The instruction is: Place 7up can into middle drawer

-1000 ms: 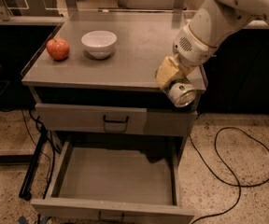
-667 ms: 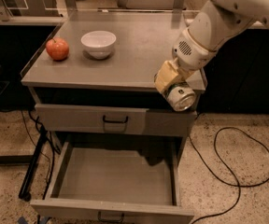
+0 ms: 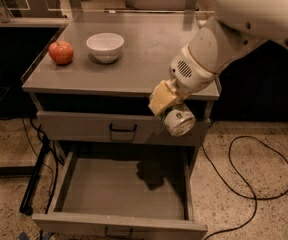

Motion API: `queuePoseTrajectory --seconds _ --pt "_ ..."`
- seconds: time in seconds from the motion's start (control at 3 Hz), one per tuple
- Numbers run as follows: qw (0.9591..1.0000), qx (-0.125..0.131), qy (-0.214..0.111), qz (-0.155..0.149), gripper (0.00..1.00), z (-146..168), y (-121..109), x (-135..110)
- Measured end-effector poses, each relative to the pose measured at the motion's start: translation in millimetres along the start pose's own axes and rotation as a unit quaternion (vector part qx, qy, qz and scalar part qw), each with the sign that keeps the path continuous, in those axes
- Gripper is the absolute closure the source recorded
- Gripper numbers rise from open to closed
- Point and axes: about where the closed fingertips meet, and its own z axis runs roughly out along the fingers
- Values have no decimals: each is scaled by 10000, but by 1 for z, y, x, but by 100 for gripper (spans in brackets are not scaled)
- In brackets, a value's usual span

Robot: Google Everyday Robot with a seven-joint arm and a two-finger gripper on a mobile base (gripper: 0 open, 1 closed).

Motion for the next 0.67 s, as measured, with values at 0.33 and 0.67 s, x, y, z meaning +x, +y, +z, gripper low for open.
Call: queuePoseTrajectory --seconds 0.33,0.67 --pt "9990 -401 192 98 100 36 21 16" --pt "9990 -401 192 98 100 36 21 16"
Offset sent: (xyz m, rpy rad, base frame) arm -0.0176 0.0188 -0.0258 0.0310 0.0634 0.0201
